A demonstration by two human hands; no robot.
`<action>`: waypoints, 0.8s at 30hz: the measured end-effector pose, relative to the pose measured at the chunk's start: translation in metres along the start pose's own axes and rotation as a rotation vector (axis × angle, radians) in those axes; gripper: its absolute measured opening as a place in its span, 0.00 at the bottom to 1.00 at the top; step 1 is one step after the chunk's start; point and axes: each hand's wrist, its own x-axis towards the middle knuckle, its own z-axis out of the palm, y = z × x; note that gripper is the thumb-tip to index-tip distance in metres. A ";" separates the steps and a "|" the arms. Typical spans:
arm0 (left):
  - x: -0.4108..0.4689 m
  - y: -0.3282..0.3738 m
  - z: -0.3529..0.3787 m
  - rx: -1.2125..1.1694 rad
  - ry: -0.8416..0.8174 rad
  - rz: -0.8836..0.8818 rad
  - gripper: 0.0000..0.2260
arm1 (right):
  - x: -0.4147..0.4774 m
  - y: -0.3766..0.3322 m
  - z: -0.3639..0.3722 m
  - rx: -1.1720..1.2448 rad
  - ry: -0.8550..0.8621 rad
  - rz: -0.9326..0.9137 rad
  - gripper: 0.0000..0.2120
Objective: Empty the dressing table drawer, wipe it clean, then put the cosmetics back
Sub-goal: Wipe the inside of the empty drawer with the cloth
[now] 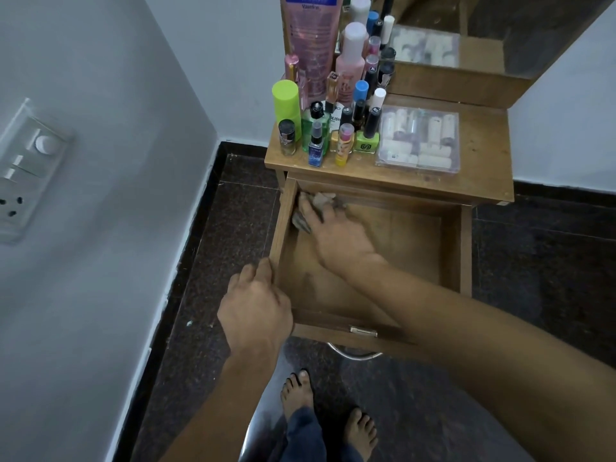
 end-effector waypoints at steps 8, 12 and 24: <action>-0.001 0.000 0.000 -0.007 -0.016 0.010 0.25 | -0.044 0.073 0.003 0.028 -0.034 0.323 0.33; 0.000 0.001 0.000 0.004 -0.014 0.019 0.28 | -0.054 0.065 0.013 0.288 0.047 0.555 0.29; 0.000 0.004 -0.003 0.042 -0.038 0.009 0.28 | -0.054 0.007 0.020 0.083 -0.245 -0.290 0.36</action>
